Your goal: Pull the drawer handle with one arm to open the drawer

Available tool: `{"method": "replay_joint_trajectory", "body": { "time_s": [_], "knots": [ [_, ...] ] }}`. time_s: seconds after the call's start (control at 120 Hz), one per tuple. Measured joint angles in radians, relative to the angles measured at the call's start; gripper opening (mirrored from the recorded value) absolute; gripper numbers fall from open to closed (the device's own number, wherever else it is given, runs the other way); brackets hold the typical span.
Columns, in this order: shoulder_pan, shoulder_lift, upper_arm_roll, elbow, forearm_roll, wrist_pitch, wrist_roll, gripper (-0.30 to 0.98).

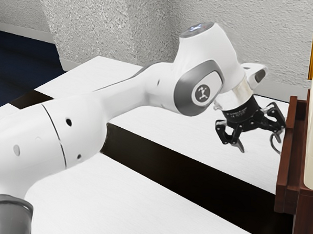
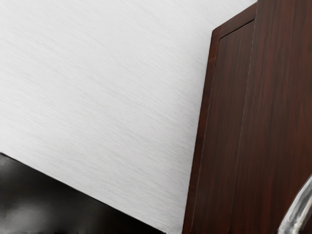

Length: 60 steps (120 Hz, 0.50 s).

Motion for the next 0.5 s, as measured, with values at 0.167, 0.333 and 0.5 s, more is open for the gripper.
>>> {"method": "replay_joint_trajectory", "body": {
  "time_s": [0.167,0.333,0.5],
  "knots": [
    [0.006,-0.036,0.004,-0.045,0.002,-0.002,0.007,0.63],
    [0.009,-0.064,0.011,-0.088,0.003,-0.001,0.015,0.63],
    [0.008,-0.113,0.028,-0.148,0.001,0.003,0.029,0.63]
  ]
}}
